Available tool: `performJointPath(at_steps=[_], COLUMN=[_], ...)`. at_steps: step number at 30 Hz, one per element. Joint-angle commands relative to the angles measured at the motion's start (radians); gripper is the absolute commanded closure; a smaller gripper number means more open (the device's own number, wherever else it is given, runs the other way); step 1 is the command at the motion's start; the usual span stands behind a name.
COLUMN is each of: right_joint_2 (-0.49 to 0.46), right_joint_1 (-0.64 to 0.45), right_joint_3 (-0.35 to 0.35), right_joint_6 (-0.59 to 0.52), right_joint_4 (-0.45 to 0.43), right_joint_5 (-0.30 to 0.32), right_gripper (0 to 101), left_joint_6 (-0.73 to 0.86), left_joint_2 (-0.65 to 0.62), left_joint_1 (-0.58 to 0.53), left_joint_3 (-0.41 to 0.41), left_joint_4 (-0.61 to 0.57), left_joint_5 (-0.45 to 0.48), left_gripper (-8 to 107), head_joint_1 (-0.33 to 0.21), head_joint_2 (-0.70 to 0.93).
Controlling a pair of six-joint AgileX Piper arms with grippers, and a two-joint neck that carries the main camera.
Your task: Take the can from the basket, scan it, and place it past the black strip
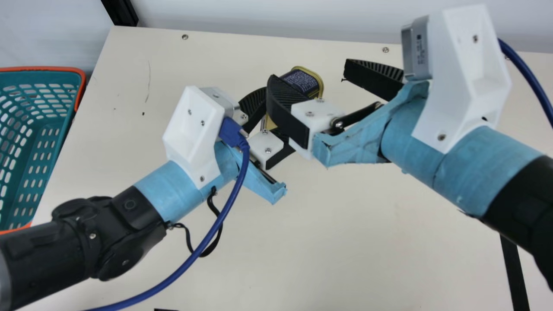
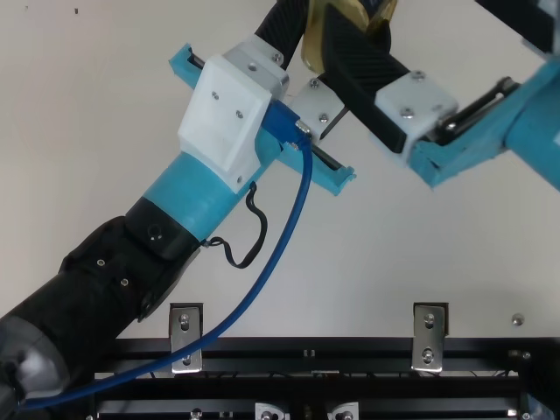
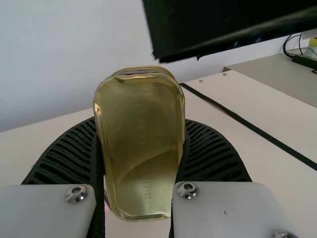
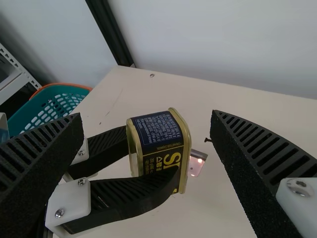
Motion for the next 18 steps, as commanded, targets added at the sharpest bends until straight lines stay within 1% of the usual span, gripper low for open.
performJointPath(at_steps=[1, 10, 18], right_joint_2=[0.021, 0.097, 0.142], right_joint_1=[-0.002, -0.031, -0.052], right_joint_3=[-0.007, -0.034, -0.043], right_joint_6=[-0.051, -0.196, -0.287], right_joint_4=[0.031, 0.125, 0.19], right_joint_5=[0.011, 0.035, 0.045], right_gripper=[0, 0, 0], left_joint_6=[0.0, 0.0, 0.0], left_joint_2=[0.0, 0.0, 0.0], left_joint_1=[0.0, 0.0, 0.0], left_joint_3=[0.0, 0.0, 0.0], left_joint_4=[0.0, 0.0, 0.0], left_joint_5=[0.0, 0.0, 0.0], left_gripper=[89, 89, 89], head_joint_1=[-0.004, -0.004, -0.004], head_joint_2=[-0.003, -0.003, -0.003])
